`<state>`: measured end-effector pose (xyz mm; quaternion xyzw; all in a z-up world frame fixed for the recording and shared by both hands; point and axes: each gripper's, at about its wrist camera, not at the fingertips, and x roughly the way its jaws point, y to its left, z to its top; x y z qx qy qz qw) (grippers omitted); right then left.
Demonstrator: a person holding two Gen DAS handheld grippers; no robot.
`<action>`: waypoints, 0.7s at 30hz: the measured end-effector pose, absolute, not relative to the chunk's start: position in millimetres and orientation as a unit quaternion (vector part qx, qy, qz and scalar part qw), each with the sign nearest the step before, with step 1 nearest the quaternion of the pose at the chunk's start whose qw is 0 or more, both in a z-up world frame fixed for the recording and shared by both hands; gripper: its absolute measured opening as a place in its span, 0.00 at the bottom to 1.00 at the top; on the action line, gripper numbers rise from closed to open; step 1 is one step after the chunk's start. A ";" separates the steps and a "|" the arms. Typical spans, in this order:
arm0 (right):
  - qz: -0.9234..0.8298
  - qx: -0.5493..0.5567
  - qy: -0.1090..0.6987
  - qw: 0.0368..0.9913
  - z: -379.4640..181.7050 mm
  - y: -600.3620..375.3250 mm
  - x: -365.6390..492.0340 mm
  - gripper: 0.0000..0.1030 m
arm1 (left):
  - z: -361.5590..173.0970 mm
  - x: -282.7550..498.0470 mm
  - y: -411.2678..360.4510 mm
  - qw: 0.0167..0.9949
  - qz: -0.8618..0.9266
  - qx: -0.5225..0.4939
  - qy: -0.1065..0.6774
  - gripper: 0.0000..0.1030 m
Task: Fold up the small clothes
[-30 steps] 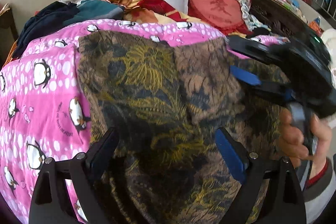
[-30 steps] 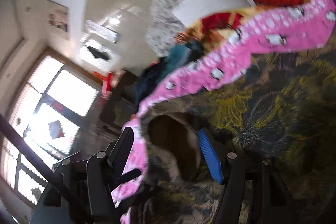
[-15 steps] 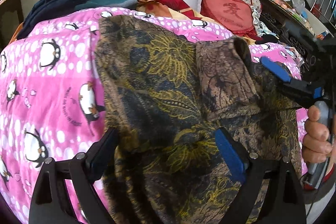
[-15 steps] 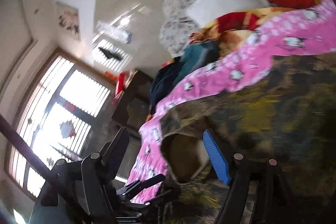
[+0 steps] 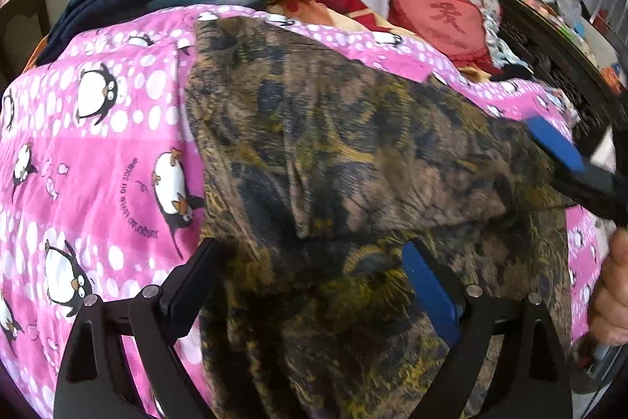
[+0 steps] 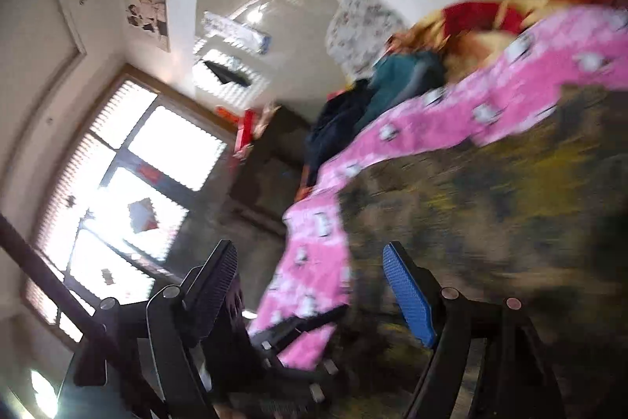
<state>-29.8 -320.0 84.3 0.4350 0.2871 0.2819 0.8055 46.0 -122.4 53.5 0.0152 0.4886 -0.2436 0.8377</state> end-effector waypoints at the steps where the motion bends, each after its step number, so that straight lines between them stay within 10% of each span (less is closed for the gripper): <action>1: 0.270 0.430 0.289 0.812 82.3 -333.3 -39.9 0.81 | 52.5 49.5 -120.5 0.837 -0.243 0.007 0.490 0.90; 21: 0.129 0.416 0.262 0.861 81.2 -468.5 -149.3 0.82 | 74.2 79.7 -128.2 0.819 -0.270 -0.096 0.497 0.89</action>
